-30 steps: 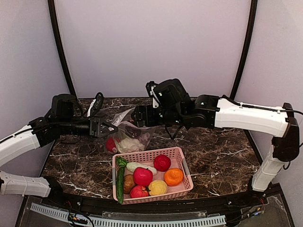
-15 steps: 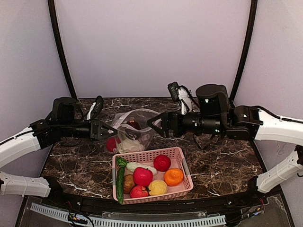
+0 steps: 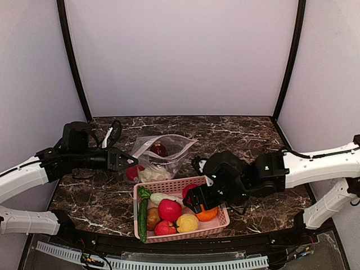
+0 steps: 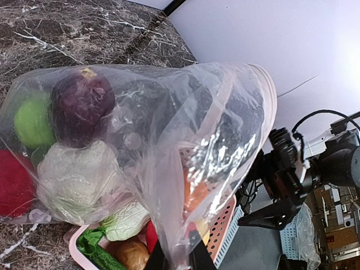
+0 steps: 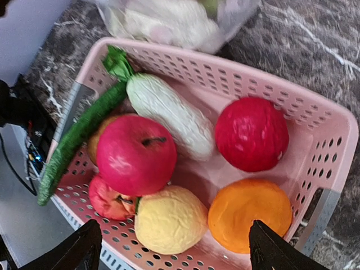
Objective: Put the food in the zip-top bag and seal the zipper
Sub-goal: Pick up the fake fruit from the bin.
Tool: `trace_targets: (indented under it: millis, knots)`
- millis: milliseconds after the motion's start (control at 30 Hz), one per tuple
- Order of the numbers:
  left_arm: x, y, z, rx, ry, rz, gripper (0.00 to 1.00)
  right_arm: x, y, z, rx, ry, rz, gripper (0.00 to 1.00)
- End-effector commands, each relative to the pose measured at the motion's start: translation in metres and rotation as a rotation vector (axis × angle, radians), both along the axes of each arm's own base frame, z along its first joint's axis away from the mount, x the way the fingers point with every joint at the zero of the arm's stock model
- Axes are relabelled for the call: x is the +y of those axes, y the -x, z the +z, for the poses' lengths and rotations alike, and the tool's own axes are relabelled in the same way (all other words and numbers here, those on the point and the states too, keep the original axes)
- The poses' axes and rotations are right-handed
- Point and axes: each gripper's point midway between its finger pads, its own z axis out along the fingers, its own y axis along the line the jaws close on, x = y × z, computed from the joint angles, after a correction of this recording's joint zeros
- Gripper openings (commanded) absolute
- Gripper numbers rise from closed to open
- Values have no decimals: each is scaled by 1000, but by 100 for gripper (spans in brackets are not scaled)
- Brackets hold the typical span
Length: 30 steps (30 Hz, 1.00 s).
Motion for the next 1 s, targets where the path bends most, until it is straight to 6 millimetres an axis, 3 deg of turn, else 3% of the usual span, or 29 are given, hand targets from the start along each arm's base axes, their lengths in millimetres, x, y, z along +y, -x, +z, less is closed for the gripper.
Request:
trace_targets:
  millis: [0,133,767,967]
  knots:
    - [5,-1,-1,-7,-2,26,1,-26,14,-43,95,216,-84,88]
    - [4,-1,-1,-9,-1,24,1,-42,18,-63,133,326,-114,87]
    - [6,-1,0,-5,-7,31,1,-45,-6,-75,100,454,-220,83]
    - [7,0,1,-8,-10,34,1,-49,-13,-90,101,521,-252,83]
